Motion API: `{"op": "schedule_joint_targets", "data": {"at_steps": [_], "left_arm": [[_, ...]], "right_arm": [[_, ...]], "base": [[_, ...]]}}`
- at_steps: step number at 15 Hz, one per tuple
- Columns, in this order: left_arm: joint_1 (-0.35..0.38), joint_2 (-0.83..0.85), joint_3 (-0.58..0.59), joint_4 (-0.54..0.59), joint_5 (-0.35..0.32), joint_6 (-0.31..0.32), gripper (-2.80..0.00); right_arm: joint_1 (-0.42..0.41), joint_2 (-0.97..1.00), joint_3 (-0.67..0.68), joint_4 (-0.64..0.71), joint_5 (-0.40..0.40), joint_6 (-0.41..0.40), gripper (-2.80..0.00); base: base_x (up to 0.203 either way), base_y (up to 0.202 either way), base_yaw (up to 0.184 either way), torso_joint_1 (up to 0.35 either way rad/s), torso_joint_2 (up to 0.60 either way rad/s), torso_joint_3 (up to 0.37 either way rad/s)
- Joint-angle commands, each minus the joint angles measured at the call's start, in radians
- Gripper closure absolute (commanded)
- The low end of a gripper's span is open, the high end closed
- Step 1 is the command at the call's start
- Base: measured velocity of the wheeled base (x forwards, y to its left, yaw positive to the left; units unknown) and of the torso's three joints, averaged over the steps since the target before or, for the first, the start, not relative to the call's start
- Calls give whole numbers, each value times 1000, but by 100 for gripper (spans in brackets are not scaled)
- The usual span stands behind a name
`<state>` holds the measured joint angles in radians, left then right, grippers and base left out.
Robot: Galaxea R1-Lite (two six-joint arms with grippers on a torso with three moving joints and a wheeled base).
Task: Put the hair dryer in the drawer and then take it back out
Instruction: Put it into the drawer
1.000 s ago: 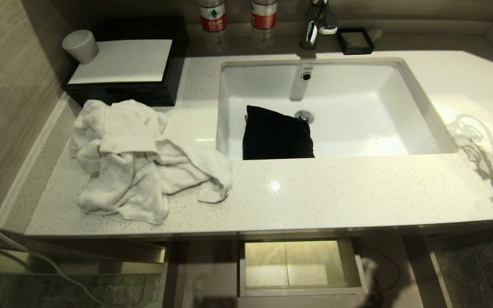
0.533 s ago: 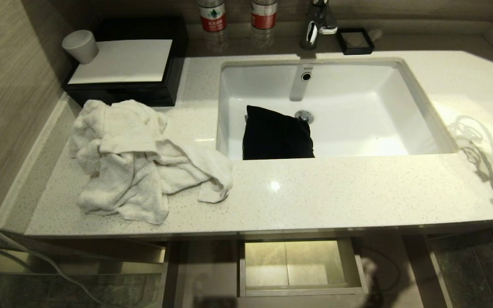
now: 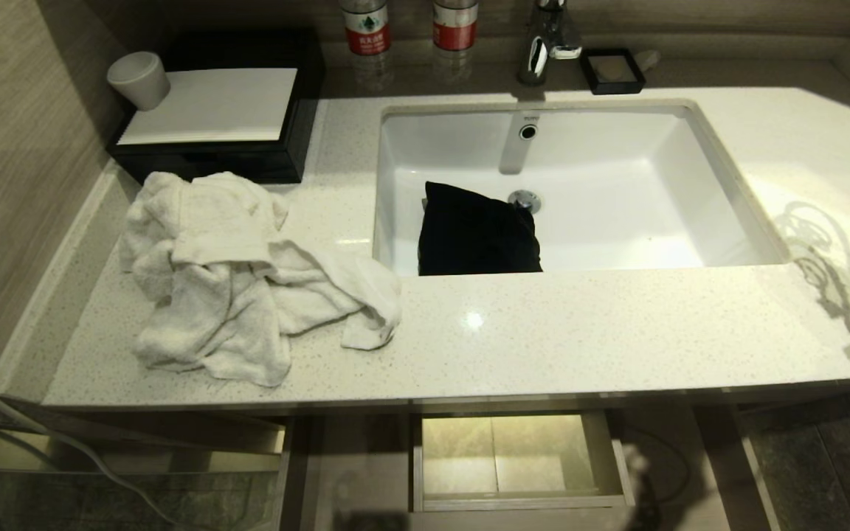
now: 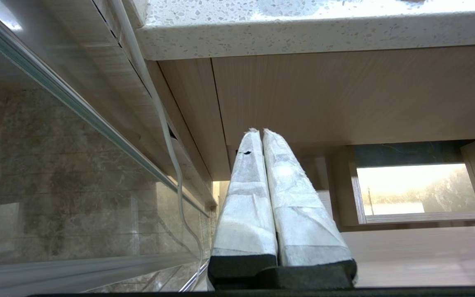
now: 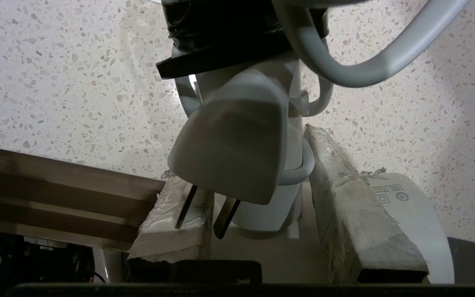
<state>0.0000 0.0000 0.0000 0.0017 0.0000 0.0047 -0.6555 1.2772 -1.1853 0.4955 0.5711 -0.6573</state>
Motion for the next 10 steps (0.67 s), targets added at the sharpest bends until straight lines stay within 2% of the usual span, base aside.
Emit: {"op": "schedule_joint_targets", "data": {"at_steps": [1,6,10], "left_arm": [[0,0,2,0,0,0,0],[0,0,0,0,0,0,0],[0,0,1,0,0,0,0]], "right_arm": [[1,-4,2,3,4,-4,0],[1,-9,12,-5,4,-8,0],[1,-15,18,2,4,-8,0]], "base": [[0,0,0,0,0,0],[0,0,0,0,0,0],[0,0,0,-204,142,-61]]}}
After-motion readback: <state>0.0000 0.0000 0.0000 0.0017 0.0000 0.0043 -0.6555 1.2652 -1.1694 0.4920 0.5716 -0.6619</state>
